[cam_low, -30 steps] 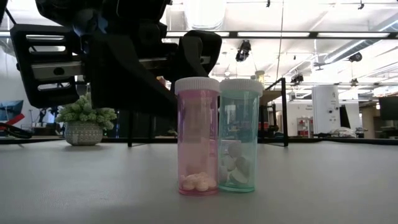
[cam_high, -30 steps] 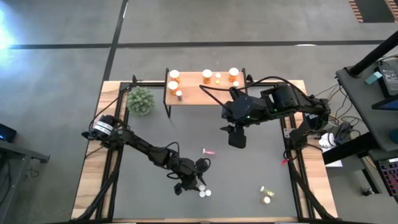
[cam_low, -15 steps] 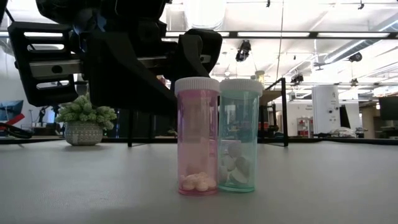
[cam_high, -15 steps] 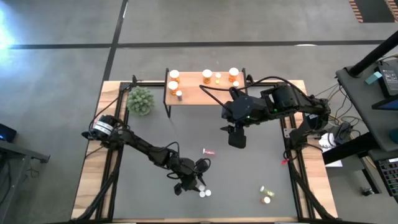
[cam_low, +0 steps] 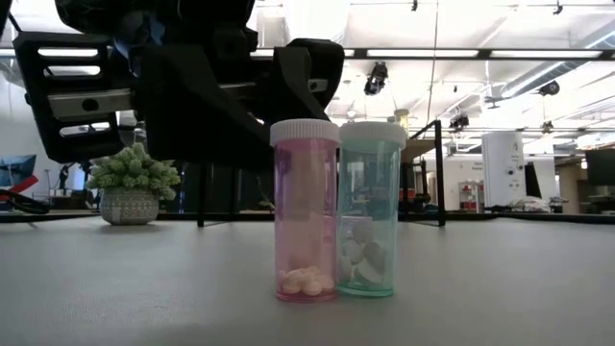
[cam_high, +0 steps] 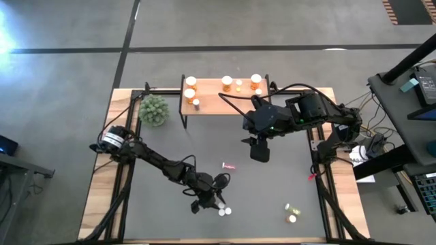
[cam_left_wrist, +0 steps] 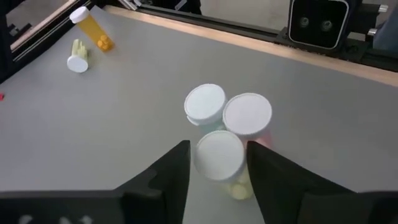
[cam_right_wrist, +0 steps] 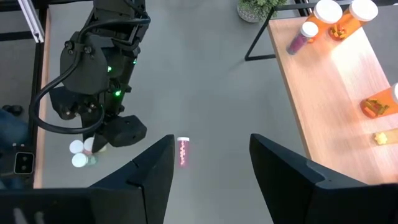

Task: Pick and place medicine bottles onto shelf by color
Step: Put the small yellow pill bottle on the shelf

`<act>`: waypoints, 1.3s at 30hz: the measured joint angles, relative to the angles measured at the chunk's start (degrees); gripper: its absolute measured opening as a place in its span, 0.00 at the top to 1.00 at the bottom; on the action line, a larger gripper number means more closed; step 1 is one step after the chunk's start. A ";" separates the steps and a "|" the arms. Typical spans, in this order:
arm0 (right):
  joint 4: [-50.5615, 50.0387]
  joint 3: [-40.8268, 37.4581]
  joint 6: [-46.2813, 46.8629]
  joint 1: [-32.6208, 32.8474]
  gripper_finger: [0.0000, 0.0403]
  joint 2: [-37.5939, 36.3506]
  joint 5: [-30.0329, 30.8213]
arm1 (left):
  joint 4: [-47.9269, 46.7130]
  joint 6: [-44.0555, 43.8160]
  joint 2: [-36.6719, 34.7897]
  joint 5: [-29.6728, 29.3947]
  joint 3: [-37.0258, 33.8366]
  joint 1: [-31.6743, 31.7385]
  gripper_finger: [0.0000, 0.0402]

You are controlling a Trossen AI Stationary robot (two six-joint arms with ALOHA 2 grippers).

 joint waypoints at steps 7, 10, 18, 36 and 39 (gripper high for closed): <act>0.02 0.00 0.00 0.01 0.51 0.01 0.00 | 0.30 -0.13 0.00 0.04 0.00 0.00 0.74; 0.00 0.00 0.00 0.00 0.51 0.01 0.01 | 0.29 -0.17 -0.02 0.04 0.00 0.00 0.74; 0.02 0.00 -0.01 0.00 0.51 0.00 0.00 | 0.49 -0.20 -0.72 -0.07 1.67 0.67 0.74; 0.90 -0.01 0.00 0.01 0.51 0.00 -0.01 | -2.34 -15.26 -11.30 -10.57 6.57 11.45 0.74; 1.07 0.00 -0.01 0.02 0.51 0.00 -0.01 | -7.87 -16.59 -14.04 -13.01 8.01 14.24 0.74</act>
